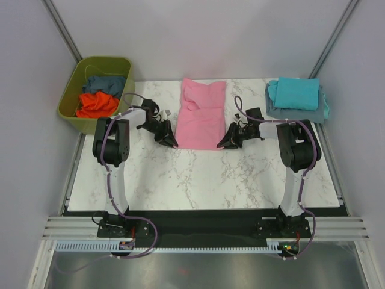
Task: Fold and stack the t-shirts
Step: Fold the tshirt
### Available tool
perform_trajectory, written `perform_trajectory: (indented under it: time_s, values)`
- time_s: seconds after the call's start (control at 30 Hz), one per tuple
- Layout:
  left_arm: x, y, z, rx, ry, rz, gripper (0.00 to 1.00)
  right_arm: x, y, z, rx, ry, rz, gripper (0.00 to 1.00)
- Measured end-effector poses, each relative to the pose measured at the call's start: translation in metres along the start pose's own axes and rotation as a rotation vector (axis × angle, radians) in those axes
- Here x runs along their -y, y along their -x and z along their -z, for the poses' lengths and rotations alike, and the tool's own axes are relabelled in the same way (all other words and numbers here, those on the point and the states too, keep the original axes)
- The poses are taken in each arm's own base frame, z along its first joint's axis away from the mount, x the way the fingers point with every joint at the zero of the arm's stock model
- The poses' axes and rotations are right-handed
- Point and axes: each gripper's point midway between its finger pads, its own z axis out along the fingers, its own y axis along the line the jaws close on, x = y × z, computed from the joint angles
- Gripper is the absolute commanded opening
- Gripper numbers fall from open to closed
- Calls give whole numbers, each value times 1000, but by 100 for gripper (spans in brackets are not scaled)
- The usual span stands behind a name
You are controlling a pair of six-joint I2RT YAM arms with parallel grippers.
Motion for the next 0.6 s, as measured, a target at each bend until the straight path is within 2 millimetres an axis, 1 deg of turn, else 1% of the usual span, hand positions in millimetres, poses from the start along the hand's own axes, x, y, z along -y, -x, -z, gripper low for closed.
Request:
perform_trajectory:
  time_s: [0.03,0.07,0.13,0.3,0.4,0.47,0.6]
  values:
    - [0,-1,-1,-1,-1,2,19,0,0,0,-1,-1,0,19]
    - [-1,-1,-1,-2,-1,3,15,1,-1,0,-1,-2,-2,14]
    - [-1,-2,-2,-3,-2,4,3,2,-1,0,-2,-4,-3,8]
    - [2,-5,-3,-7,-9,0,3,-2,0,4,8,-2,6,7]
    - [7,-12,0,-8,-10,-12,3,-12,1,15,26,6,28,6]
    - [17,-20,6,-4,-13,-32,3,-22,-1,26,43,15,49,6]
    - [46,-31,24,30,-28,-104,3,-41,-13,48,71,35,89,6]
